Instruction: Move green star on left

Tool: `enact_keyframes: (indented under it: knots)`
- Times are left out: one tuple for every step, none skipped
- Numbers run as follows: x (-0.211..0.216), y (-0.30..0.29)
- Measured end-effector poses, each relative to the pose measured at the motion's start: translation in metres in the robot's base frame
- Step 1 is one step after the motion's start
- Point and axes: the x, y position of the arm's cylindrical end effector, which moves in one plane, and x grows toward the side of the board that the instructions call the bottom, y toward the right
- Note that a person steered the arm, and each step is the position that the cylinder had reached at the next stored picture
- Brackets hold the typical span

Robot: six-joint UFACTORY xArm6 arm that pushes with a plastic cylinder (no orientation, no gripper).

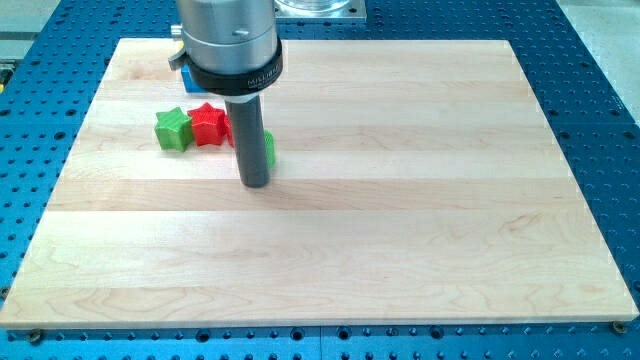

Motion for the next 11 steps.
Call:
enact_keyframes:
  knots:
    - [-0.034,0.015]
    - [-0.036,0.016]
    - [-0.036,0.020]
    - [-0.036,0.052]
    - [-0.035,0.037]
    - [-0.036,-0.053]
    - [-0.044,-0.150]
    - [-0.048,-0.228]
    - [-0.048,-0.231]
    - [-0.048,-0.231]
    - [-0.053,-0.230]
